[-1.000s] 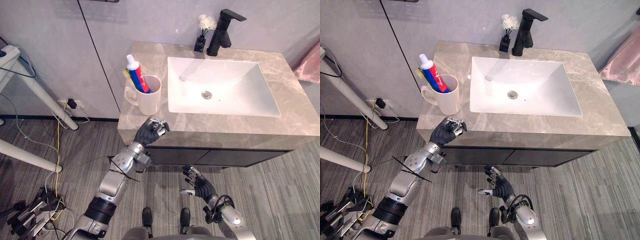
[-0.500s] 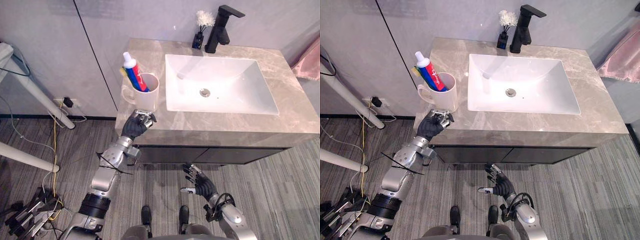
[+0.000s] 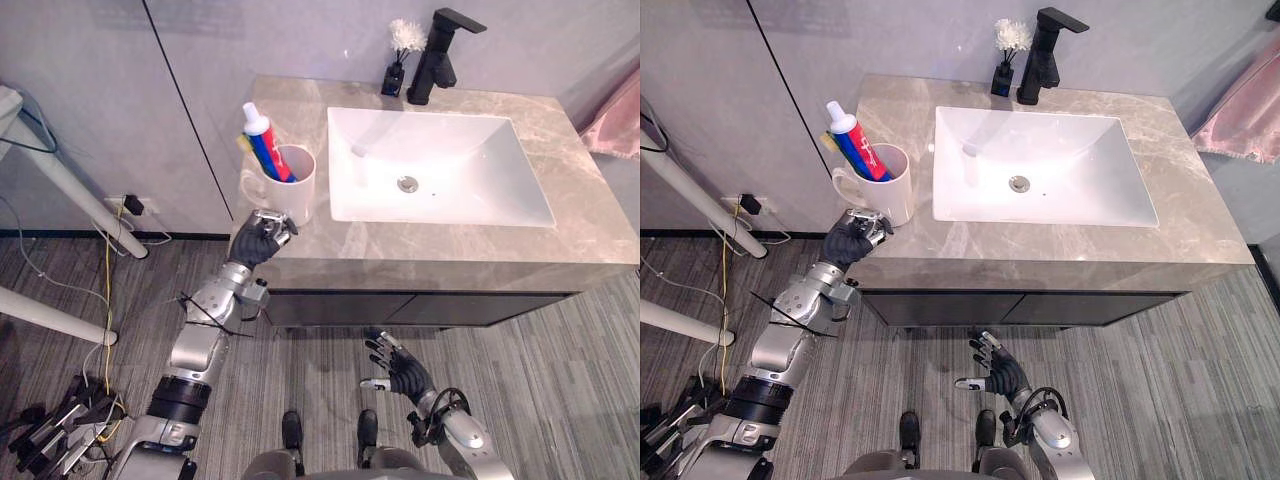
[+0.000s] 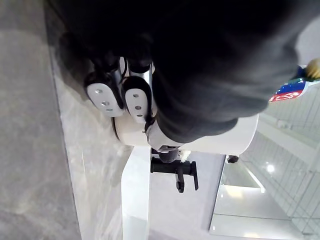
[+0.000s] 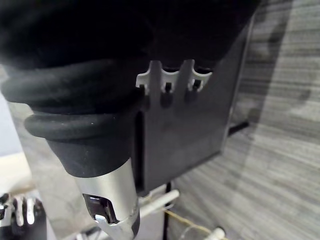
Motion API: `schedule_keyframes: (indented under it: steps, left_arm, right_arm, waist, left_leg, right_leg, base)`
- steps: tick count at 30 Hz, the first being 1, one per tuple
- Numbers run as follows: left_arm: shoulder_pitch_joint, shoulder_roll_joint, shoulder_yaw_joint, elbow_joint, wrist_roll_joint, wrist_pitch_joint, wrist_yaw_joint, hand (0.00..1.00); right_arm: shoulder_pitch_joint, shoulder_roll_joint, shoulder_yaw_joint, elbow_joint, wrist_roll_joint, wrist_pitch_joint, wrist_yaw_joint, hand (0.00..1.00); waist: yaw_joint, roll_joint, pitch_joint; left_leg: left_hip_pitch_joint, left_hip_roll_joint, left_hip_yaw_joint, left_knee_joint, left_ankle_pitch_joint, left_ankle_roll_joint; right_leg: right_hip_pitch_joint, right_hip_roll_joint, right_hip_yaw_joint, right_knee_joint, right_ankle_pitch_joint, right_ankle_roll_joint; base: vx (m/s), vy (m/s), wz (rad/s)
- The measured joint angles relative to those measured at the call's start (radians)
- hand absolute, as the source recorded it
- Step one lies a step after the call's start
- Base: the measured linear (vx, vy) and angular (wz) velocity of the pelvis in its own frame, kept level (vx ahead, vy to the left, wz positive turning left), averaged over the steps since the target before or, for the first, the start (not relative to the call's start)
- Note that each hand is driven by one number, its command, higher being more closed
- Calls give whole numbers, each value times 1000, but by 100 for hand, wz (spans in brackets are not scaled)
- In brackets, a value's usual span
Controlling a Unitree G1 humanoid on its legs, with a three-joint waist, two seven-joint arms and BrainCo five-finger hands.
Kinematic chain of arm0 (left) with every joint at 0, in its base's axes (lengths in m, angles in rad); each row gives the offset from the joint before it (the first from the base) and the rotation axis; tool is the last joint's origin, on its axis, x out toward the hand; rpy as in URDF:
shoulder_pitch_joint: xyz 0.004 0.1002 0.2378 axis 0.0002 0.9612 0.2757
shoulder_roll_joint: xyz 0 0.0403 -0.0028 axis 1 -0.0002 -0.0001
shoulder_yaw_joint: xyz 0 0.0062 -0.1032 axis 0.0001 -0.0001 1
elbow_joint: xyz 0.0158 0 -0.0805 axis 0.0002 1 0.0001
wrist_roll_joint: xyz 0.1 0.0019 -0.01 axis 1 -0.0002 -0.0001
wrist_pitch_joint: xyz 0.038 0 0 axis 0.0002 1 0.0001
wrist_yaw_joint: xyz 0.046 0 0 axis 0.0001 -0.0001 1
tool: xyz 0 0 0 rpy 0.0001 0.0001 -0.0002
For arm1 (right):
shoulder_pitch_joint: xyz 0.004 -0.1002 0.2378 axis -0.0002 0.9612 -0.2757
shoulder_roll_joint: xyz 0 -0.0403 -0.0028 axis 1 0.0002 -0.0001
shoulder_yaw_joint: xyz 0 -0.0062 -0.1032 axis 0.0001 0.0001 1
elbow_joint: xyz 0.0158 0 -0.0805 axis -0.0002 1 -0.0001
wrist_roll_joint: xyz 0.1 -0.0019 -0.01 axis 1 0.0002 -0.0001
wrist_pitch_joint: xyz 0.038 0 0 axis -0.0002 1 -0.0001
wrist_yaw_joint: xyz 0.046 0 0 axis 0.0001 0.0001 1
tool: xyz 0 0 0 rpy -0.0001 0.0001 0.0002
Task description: Organize washtable
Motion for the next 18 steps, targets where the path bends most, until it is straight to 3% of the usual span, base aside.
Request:
schedule_keyframes:
  steps: [10,18]
  left_arm:
    - [-25,21,-1,7,0,1,0,100]
    - [-93,24,-13,49,0,2,4,100]
  right_arm:
    - [1,-1,4,0,1,1,1,0]
    - [0,-12,7,0,1,3,1,0]
  waist:
    - [-2,-5,9]
    - [-19,-14,21]
  left_leg:
    - [3,7,28,0,-5,-5]
    - [0,9,32,0,-5,-5]
  right_leg:
    - [-12,9,24,-15,14,-7]
    - [-17,10,27,-16,16,-6]
  base:
    - [-8,1,-10]
    - [1,-2,-1]
